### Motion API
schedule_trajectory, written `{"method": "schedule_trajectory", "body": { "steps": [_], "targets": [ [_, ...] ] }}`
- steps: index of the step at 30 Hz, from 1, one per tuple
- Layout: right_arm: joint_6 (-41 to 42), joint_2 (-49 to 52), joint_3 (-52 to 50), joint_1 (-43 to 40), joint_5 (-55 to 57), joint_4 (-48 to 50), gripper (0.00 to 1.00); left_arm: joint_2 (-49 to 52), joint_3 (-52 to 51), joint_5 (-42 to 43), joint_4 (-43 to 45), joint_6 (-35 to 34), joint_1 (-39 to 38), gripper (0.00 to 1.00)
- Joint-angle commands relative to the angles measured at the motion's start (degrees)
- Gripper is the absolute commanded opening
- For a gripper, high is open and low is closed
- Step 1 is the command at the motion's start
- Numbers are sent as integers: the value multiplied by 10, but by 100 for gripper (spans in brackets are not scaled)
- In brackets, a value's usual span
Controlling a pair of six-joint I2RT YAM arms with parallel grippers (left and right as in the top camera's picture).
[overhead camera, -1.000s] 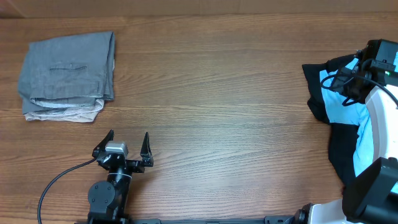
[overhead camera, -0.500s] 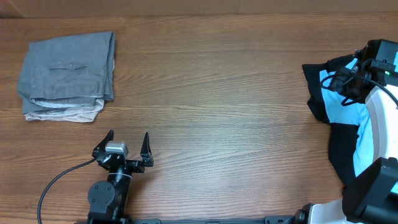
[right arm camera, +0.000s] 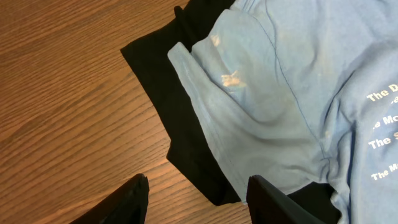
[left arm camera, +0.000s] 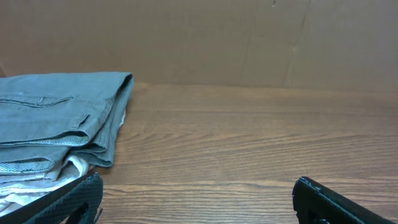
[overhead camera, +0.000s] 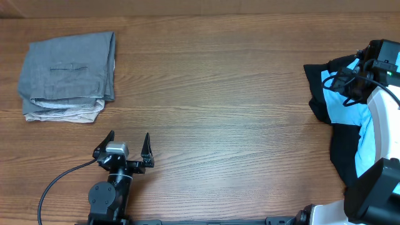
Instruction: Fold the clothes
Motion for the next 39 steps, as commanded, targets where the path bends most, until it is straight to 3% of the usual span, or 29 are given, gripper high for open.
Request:
{"method": "schedule_trajectory", "body": {
  "steps": [1,36,38,39],
  "targets": [
    [2,4,19,-2,-3,3,55,-7,-3,-6,2,10,-4,100],
    [2,16,19,-2,-1,40,59,-7,-3,-6,2,10,-4,100],
    [0,28,19,-2,8,48,57,-7,-3,-6,2,10,-4,100],
    [0,36,19,-2,17,52,51,-7,-3,-6,2,10,-4,100]
  ]
}}
